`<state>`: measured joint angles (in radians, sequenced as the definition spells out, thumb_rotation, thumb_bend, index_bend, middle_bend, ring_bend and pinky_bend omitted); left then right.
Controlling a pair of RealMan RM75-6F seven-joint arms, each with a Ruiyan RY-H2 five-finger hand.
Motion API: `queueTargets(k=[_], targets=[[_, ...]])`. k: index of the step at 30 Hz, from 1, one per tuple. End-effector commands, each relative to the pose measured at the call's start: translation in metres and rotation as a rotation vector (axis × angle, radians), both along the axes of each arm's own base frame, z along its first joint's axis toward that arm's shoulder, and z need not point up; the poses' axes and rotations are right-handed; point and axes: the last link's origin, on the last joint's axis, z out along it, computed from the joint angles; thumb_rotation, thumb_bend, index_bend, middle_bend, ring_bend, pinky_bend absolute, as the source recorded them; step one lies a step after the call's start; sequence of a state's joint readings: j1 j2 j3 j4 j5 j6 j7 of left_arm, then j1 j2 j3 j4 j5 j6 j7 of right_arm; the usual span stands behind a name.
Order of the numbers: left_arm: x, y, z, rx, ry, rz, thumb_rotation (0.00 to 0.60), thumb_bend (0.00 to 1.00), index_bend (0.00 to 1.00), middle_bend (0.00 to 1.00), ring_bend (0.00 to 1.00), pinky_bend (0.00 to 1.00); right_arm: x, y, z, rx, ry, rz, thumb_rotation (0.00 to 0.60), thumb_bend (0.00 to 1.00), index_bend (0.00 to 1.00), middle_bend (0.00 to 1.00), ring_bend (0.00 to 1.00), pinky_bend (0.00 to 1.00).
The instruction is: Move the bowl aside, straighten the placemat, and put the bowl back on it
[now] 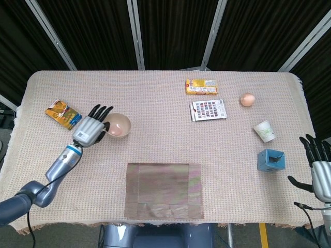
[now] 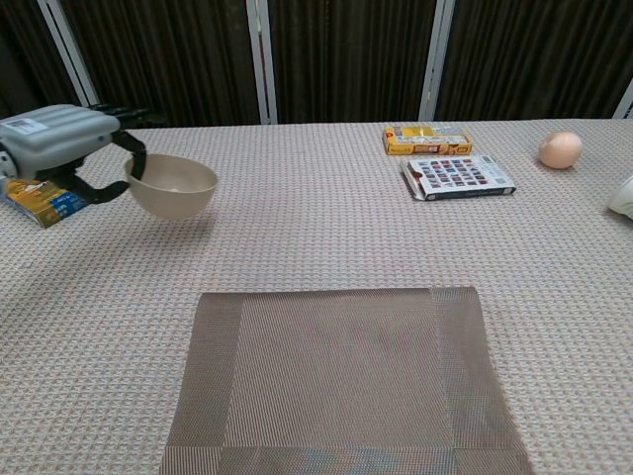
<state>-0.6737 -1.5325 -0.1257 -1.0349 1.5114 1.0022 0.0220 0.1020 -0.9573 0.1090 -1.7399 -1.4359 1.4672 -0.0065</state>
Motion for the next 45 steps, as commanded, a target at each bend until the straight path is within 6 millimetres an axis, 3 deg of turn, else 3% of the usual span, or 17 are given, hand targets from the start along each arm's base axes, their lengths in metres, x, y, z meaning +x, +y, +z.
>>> queueTargets(k=[1, 7, 9, 10, 12, 13, 15, 17, 21, 26, 31, 35, 45], targets=[[-0.037, -0.016, 0.017, 0.019, 0.011, 0.079, 0.600, 0.48, 0.61, 0.00, 0.00, 0.00, 0.002, 0.001, 0.001, 0.000, -0.004, 0.007, 0.600, 0.00, 0.00, 0.00, 0.00, 0.00], [-0.075, -0.037, 0.029, 0.040, -0.009, 0.177, 0.600, 0.48, 0.60, 0.00, 0.00, 0.00, 0.004, 0.002, 0.003, -0.002, -0.011, 0.019, 0.600, 0.00, 0.00, 0.00, 0.00, 0.00], [-0.083, -0.042, 0.031, 0.045, -0.013, 0.197, 0.600, 0.44, 0.57, 0.00, 0.00, 0.00, 0.004, 0.003, 0.004, -0.004, -0.012, 0.021, 0.600, 0.00, 0.00, 0.00, 0.00, 0.00], [-0.084, -0.043, 0.030, 0.045, -0.015, 0.202, 0.600, 0.38, 0.52, 0.00, 0.00, 0.00, 0.004, 0.003, 0.004, -0.005, -0.012, 0.021, 0.600, 0.00, 0.00, 0.00, 0.00, 0.00], [-0.090, -0.047, 0.031, 0.043, -0.016, 0.216, 0.600, 0.13, 0.28, 0.00, 0.00, 0.00, 0.004, 0.003, 0.005, -0.008, -0.013, 0.022, 0.600, 0.00, 0.00, 0.00, 0.00, 0.00], [-0.092, -0.049, 0.032, 0.044, -0.017, 0.219, 0.600, 0.05, 0.17, 0.00, 0.00, 0.00, 0.005, 0.003, 0.006, -0.010, -0.015, 0.023, 0.600, 0.00, 0.00, 0.00, 0.00, 0.00], [-0.093, -0.051, 0.035, 0.050, -0.019, 0.216, 0.600, 0.00, 0.04, 0.00, 0.00, 0.00, 0.005, 0.004, 0.007, -0.013, -0.015, 0.023, 0.600, 0.00, 0.00, 0.00, 0.00, 0.00], [-0.091, -0.053, 0.041, 0.060, -0.035, 0.203, 0.600, 0.00, 0.00, 0.00, 0.00, 0.00, 0.005, 0.004, 0.008, -0.015, -0.016, 0.025, 0.600, 0.00, 0.00, 0.00, 0.00, 0.00], [-0.076, -0.059, 0.057, 0.077, -0.100, 0.127, 0.600, 0.00, 0.03, 0.00, 0.00, 0.00, 0.005, 0.004, 0.007, -0.012, -0.016, 0.025, 0.600, 0.00, 0.00, 0.00, 0.00, 0.00], [-0.049, -0.076, 0.062, 0.031, -0.193, 0.002, 0.600, 0.00, 0.16, 0.00, 0.00, 0.00, 0.006, 0.004, 0.006, -0.007, -0.015, 0.027, 0.600, 0.00, 0.00, 0.00, 0.00, 0.00], [-0.013, -0.114, 0.042, -0.157, -0.290, -0.116, 0.600, 0.02, 0.29, 0.00, 0.00, 0.00, 0.006, 0.005, 0.006, -0.008, -0.013, 0.026, 0.600, 0.00, 0.00, 0.00, 0.00, 0.00], [0.002, -0.137, 0.024, -0.275, -0.294, -0.160, 0.600, 0.06, 0.34, 0.00, 0.00, 0.00, 0.006, 0.006, 0.007, -0.011, -0.014, 0.022, 0.600, 0.00, 0.00, 0.00, 0.00, 0.00], [0.003, -0.172, -0.022, -0.432, -0.224, -0.251, 0.600, 0.20, 0.41, 0.00, 0.00, 0.00, 0.003, 0.005, 0.005, 0.001, -0.003, 0.009, 0.600, 0.00, 0.00, 0.00, 0.00, 0.00]])
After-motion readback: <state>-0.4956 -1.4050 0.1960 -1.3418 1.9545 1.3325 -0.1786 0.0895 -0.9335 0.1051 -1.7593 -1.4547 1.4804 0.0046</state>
